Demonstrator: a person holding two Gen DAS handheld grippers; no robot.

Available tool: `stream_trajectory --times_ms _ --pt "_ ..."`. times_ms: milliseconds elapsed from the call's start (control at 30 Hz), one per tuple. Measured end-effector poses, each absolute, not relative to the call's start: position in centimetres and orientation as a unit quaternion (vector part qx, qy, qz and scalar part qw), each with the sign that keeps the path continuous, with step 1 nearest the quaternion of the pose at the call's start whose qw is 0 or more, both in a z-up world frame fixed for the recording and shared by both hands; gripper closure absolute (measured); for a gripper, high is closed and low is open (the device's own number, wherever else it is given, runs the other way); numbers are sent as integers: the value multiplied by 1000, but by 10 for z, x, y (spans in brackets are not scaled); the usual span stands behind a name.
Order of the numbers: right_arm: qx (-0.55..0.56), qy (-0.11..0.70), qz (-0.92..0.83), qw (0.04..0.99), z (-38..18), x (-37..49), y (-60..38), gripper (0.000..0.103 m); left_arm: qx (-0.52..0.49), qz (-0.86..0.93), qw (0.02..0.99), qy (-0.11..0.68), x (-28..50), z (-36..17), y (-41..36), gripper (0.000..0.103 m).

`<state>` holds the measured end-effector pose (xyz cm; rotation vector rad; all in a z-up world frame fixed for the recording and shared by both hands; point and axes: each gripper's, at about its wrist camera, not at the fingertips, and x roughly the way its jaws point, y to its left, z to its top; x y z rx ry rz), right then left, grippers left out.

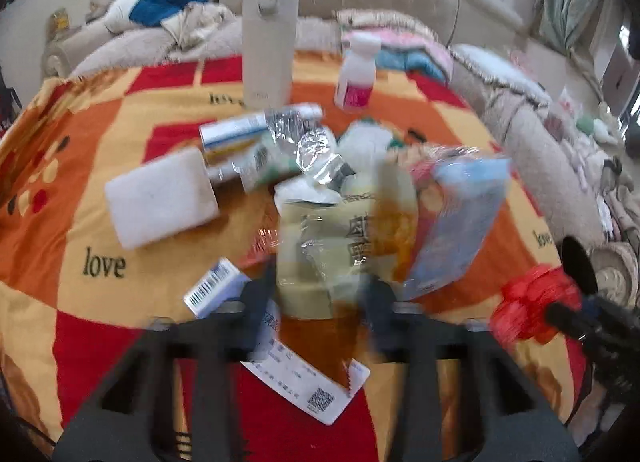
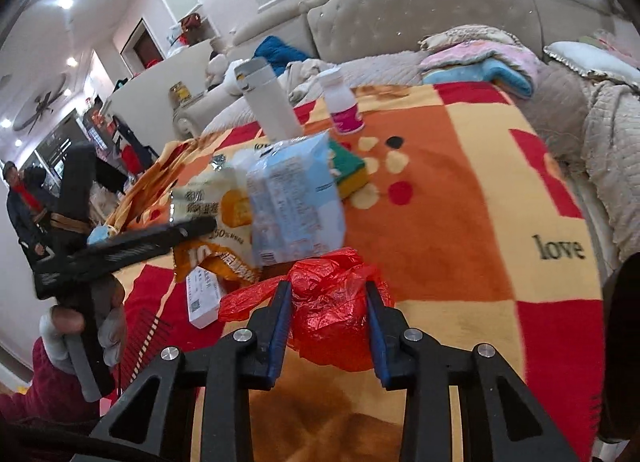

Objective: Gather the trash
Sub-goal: 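Carry both bags over the black bin and open both tools to drop them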

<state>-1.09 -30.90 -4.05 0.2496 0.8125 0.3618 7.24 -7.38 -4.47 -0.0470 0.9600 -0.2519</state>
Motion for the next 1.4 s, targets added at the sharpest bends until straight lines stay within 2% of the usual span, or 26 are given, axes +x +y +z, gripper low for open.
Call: stream_trajectory --times_ms 100,300,467,700,1133,1200,1267,1333,1367,1400 --pt "121 381 166 901 -33 -16 -322 70 -31 -122 884 450 66 -35 -67 73" --pt "126 367 146 910 -25 -21 -352 70 -23 -112 910 398 47 20 -53 73" --pt "139 359 108 917 -24 -29 -384 70 -39 -149 912 381 39 48 -67 73" --pt "145 359 50 921 -27 -46 -433 70 -33 -238 891 386 33 51 -143 73" --pt "187 371 -110 903 -55 -88 -561 70 -17 -362 828 428 21 15 -318 72" --pt "195 374 -123 898 -62 -90 -574 70 -20 -377 819 432 20 7 -341 68" --pt "208 374 -137 893 -68 -92 -587 63 -25 -388 810 439 21 -1 -355 66" --pt "219 372 -146 890 -71 -95 -595 55 -34 -403 795 451 22 -10 -370 55" --pt "226 370 -148 889 -73 -97 -599 52 -39 -406 791 456 22 -15 -375 46" --pt "230 369 -150 888 -74 -97 -601 51 -42 -407 790 456 21 -17 -378 45"
